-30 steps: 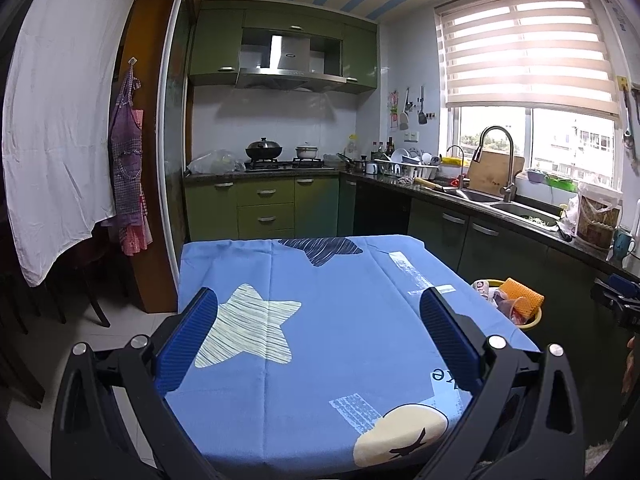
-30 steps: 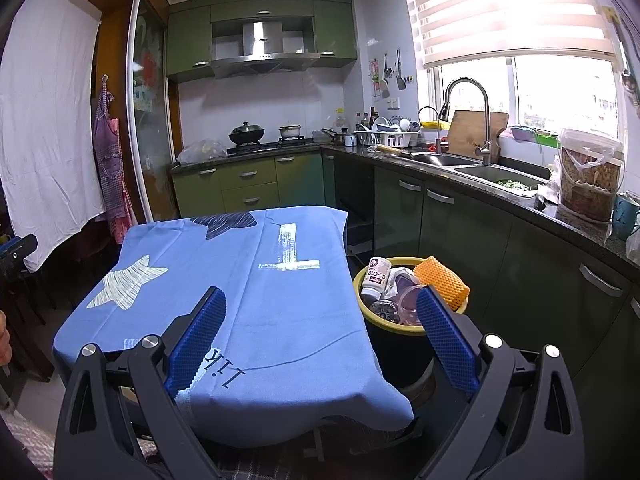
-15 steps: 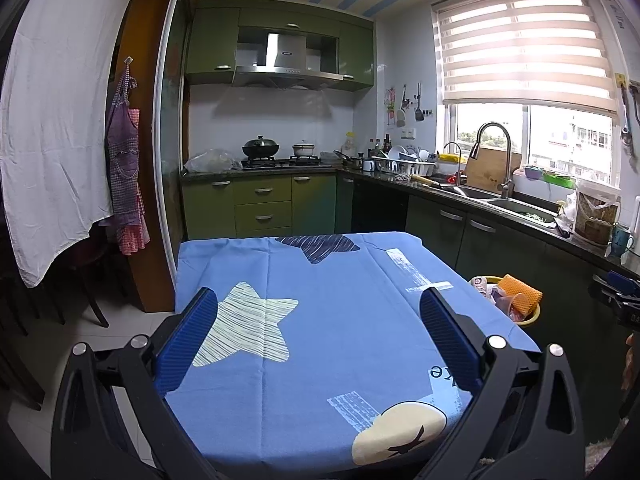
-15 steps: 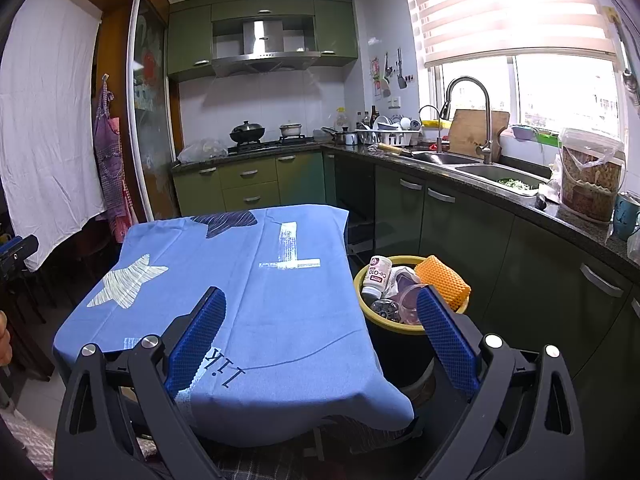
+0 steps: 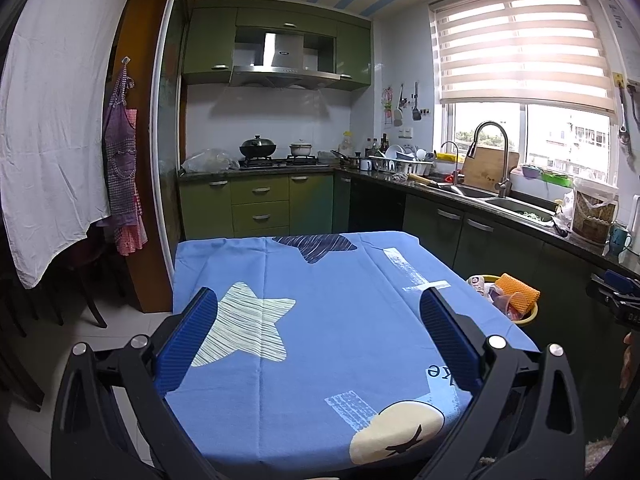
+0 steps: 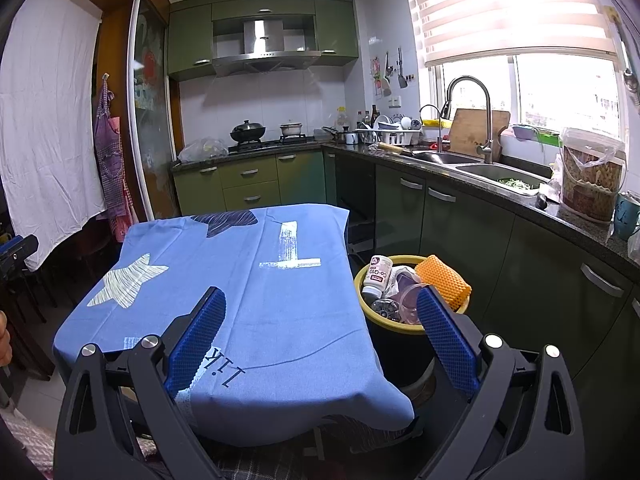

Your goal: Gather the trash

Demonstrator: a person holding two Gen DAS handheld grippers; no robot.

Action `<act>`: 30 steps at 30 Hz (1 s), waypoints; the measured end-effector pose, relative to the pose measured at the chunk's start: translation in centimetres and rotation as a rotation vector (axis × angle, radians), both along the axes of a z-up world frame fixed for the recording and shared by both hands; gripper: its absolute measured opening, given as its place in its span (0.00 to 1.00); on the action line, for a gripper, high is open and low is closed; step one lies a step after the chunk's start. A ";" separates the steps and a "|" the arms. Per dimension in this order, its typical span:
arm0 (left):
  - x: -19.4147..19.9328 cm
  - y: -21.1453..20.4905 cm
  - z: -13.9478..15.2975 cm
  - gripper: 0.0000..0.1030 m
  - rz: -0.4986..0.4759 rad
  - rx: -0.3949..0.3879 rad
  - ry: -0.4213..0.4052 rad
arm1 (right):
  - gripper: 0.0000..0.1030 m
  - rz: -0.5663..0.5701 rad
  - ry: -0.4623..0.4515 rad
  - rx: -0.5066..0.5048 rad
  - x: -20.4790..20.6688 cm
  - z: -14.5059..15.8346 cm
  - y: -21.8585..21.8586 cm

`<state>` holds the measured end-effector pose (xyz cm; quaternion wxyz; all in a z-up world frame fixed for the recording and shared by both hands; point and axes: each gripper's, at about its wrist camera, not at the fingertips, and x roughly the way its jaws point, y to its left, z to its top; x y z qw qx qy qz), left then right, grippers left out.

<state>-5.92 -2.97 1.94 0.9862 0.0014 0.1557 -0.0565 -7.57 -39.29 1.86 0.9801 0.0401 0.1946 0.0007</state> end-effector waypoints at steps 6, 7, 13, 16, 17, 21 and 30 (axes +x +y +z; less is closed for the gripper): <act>0.1 0.0 -0.1 0.94 -0.007 0.004 0.002 | 0.92 0.000 0.000 -0.001 0.0 0.0 0.0; 0.0 0.0 -0.1 0.94 -0.009 0.003 0.003 | 0.92 0.000 0.000 0.000 0.0 0.0 0.1; 0.2 0.1 0.0 0.94 -0.019 0.004 0.005 | 0.92 0.003 0.001 -0.001 0.0 -0.1 0.1; 0.1 0.1 -0.1 0.94 -0.020 0.007 0.005 | 0.92 0.003 0.002 -0.002 0.0 -0.1 0.1; 0.1 0.0 -0.1 0.94 -0.021 0.007 0.006 | 0.92 0.004 0.002 -0.002 0.0 -0.2 0.0; 0.1 0.1 -0.1 0.94 -0.022 0.007 0.005 | 0.92 0.004 0.002 -0.002 0.0 -0.1 0.1; 0.3 0.0 0.0 0.94 -0.026 0.007 0.008 | 0.92 0.003 0.002 -0.003 0.0 -0.1 0.2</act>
